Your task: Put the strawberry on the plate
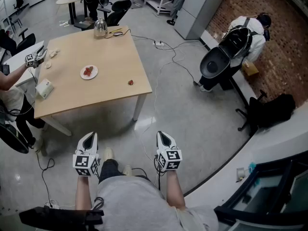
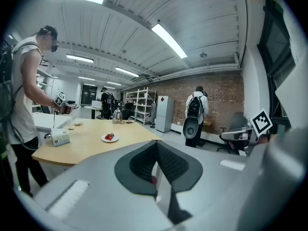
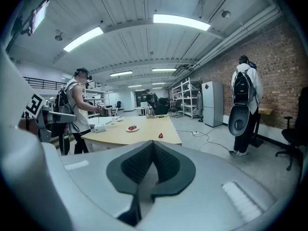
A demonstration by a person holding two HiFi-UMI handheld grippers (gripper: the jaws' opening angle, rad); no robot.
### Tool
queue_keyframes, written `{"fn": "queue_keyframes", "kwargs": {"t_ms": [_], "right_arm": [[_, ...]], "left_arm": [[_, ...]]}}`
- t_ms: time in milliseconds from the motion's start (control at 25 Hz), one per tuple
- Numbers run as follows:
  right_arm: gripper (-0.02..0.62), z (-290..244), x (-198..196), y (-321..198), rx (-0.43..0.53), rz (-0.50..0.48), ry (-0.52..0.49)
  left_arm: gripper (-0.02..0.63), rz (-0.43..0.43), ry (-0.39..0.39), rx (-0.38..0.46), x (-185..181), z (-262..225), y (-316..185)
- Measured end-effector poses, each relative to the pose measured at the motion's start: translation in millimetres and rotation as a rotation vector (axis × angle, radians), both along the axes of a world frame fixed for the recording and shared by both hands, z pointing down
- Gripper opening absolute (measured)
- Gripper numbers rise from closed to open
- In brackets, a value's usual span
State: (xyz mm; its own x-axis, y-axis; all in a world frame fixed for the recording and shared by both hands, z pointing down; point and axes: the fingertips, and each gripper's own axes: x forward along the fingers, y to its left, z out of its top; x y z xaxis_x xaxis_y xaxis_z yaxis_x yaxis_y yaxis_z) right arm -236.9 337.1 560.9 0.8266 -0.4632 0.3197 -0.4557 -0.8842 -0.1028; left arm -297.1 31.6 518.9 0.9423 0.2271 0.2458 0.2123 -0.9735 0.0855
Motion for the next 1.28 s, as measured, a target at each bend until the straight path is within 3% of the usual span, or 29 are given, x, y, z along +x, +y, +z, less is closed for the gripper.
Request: {"fn": "queue_keyframes", "kwargs": {"t_ms": [720, 1040, 1280], "right_arm": [[0.006, -3.9, 6.6, -6.4, 0.039, -0.062, 0.009], [0.007, 22.8, 47.4, -36.7, -0.018, -0.163, -0.073], [0.006, 38.0, 100.0, -50.0, -0.067, -0.207, -0.11]], "left_arm": [[0.02, 0.011, 0.029, 0.015, 16.9, -10.3, 19.6], [0.02, 0.018, -0.016, 0.009, 64.4, 8.2, 16.7], [0.02, 0.0, -0.067, -0.006, 114.5, 23.7, 12.6]]}}
